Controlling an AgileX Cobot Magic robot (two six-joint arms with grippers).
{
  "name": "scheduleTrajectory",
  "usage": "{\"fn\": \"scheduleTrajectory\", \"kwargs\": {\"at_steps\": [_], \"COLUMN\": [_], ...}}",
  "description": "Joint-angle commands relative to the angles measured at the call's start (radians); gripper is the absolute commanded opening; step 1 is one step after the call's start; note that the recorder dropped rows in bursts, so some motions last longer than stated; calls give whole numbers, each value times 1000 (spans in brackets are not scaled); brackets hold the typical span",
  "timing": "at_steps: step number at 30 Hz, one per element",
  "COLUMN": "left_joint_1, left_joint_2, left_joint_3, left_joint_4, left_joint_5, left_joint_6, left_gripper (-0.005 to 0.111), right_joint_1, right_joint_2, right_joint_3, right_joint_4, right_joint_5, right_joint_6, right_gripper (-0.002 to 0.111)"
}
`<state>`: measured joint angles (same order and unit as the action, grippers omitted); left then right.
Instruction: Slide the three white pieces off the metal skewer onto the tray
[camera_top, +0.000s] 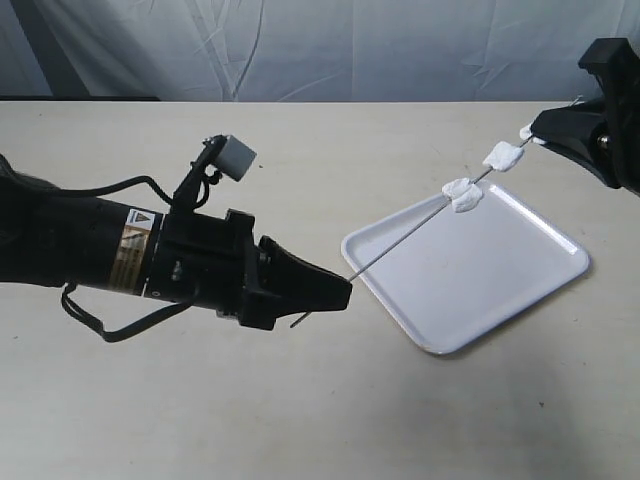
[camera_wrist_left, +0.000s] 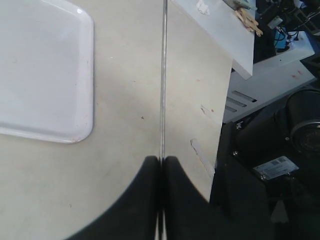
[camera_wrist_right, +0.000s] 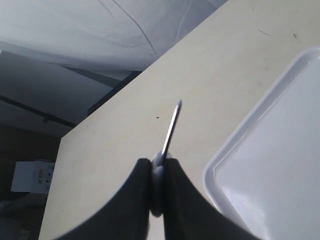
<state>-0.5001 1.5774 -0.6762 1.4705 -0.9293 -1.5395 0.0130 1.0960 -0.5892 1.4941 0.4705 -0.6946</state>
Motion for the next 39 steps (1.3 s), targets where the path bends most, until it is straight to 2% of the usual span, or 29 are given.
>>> {"fn": "scheduleTrajectory", "kwargs": {"at_steps": [1, 18, 39], "left_joint_1": [2, 2, 2], "left_joint_2": [-5, -5, -5], "left_joint_3": [10, 10, 10], "left_joint_4": [117, 159, 115], "left_joint_5": [18, 46, 64], "left_joint_6": [-34, -73, -46], "left_gripper": [0, 0, 0], "right_joint_1": [-13, -13, -12], "right_joint_2": [2, 2, 2], "right_joint_3": [-5, -5, -5], "right_joint_4": [9, -9, -74], "right_joint_5": [-164, -244, -122], "right_joint_6": [-12, -12, -12], "right_gripper": [-1, -1, -1]}}
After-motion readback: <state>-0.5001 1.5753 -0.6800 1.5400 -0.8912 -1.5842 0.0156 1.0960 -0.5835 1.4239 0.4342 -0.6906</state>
